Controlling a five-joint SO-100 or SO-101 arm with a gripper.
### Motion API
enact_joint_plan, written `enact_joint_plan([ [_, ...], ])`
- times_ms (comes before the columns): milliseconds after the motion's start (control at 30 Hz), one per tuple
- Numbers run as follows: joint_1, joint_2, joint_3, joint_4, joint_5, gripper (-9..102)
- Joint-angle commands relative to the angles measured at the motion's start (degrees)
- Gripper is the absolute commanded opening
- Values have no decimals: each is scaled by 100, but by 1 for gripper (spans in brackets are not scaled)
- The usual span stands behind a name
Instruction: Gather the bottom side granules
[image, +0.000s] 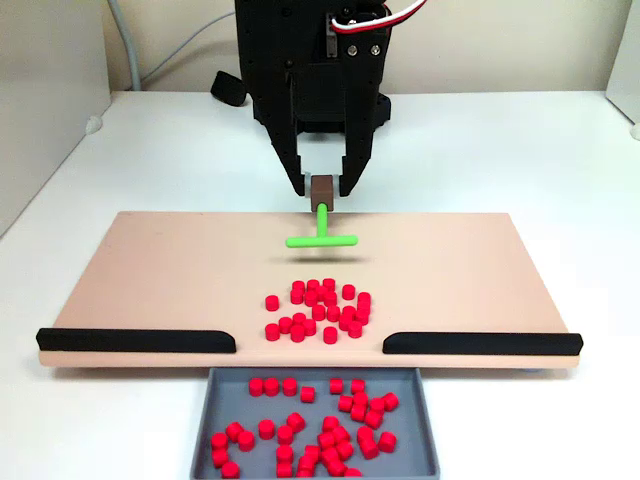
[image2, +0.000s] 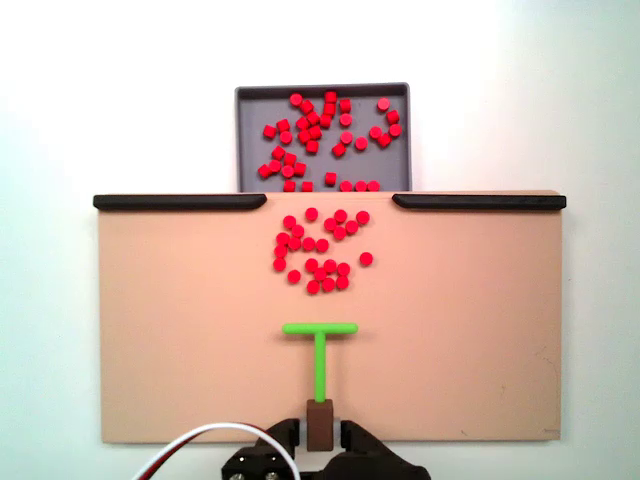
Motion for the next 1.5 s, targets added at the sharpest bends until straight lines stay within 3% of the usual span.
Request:
enact_joint_plan([
  [0,-35,-53,-9,-97,26,0],
  [1467,26,-1178,-483,-721,114,0],
])
